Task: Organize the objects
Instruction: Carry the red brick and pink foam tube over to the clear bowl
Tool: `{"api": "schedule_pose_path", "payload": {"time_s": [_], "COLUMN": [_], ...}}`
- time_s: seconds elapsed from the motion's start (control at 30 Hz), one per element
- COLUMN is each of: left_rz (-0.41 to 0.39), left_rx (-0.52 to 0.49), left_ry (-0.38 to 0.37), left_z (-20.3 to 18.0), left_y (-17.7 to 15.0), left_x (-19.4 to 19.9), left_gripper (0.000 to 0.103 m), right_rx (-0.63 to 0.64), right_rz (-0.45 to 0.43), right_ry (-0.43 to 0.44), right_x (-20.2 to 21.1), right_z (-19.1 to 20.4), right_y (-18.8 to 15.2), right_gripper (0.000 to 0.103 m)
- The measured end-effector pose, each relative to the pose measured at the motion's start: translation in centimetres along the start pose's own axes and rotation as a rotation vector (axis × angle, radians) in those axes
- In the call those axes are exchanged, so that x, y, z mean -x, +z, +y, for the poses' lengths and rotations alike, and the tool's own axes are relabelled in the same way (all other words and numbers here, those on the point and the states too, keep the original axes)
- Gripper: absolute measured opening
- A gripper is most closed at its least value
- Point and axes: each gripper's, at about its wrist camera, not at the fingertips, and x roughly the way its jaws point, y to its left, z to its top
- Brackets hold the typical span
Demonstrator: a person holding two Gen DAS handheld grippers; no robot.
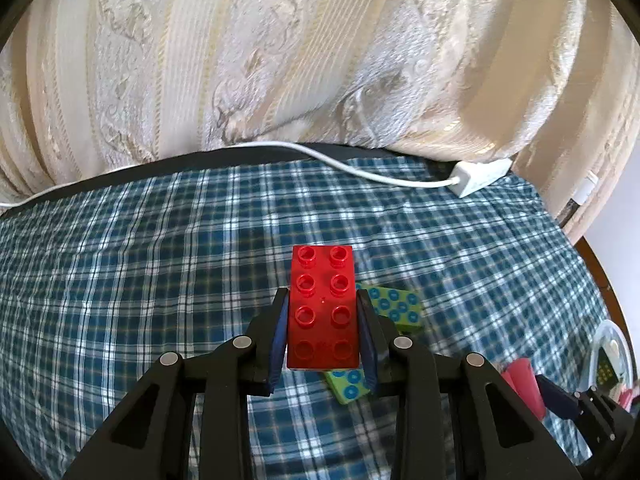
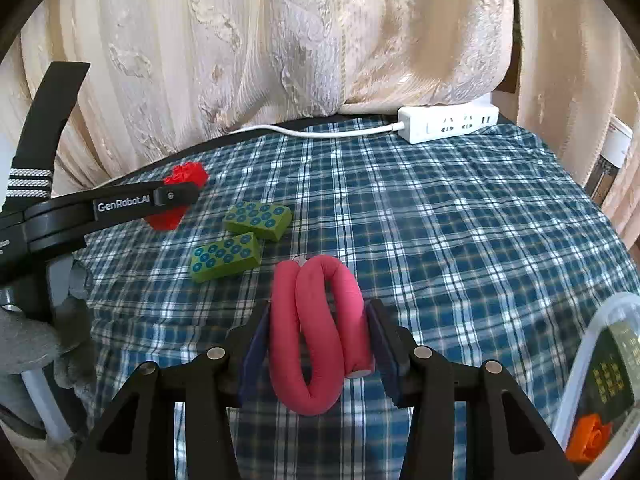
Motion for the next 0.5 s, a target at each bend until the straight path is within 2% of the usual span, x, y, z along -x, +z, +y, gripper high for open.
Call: {"api": "schedule_pose_path", "payload": {"time_s": [0.5], "left_rz": [-0.027], "left_rx": [-0.075], "left_ry": [-0.107], "left_z": [-3.9], "left_y": [-0.8], "left_x": [2.9], "left_gripper": [0.033], "right_rx": [-0.047], "right_rz": [-0.048], "right_ry": [-0.015], "right_x": [4.3], "right_z": [-1.2], "right_y": [-1.7], "right_gripper": [0.051]}}
